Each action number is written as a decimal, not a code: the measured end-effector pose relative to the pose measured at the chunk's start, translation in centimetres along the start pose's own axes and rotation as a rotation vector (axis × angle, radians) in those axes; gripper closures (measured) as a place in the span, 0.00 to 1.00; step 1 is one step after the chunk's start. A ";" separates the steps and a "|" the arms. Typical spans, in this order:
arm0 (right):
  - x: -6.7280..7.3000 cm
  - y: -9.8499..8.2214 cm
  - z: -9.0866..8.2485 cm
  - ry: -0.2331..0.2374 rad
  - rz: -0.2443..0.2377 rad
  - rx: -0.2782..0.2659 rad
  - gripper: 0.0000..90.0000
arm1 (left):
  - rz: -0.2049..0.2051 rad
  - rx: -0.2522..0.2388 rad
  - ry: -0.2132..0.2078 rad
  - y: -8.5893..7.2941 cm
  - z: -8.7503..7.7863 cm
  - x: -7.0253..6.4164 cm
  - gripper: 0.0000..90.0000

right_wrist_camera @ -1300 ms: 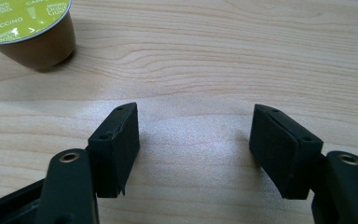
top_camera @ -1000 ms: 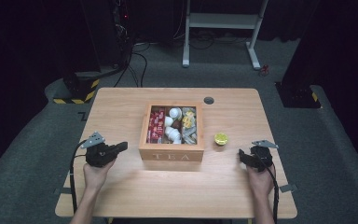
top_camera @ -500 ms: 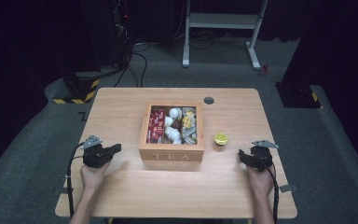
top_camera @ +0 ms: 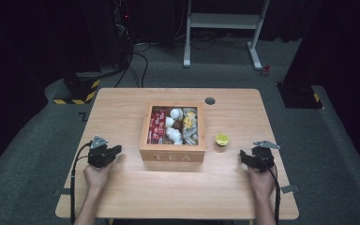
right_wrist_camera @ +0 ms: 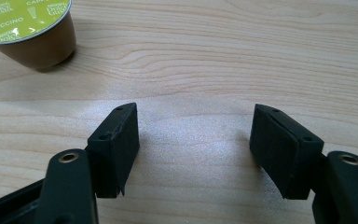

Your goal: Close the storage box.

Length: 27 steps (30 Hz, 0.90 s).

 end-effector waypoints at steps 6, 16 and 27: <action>0.0 0.0 0.0 0.000 0.000 0.000 0.37 | -0.025 0.014 0.014 -0.3 0.4 0.6 0.93; 0.0 0.0 0.0 0.000 0.001 0.001 0.36 | -0.013 0.037 0.041 -0.7 0.9 0.5 0.85; 0.0 0.0 0.0 0.000 -0.001 0.000 0.36 | 0.027 0.045 0.067 -0.6 1.2 -0.6 0.53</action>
Point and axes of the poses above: each handheld gripper's, and its own axes: z roughly forward along the jaws, y roughly out of its top, x roughly to its left, the point moved 8 cm from there along z, roughly forward along the jaws, and after that the axes turned 10 degrees about x, right-handed, at the moved point
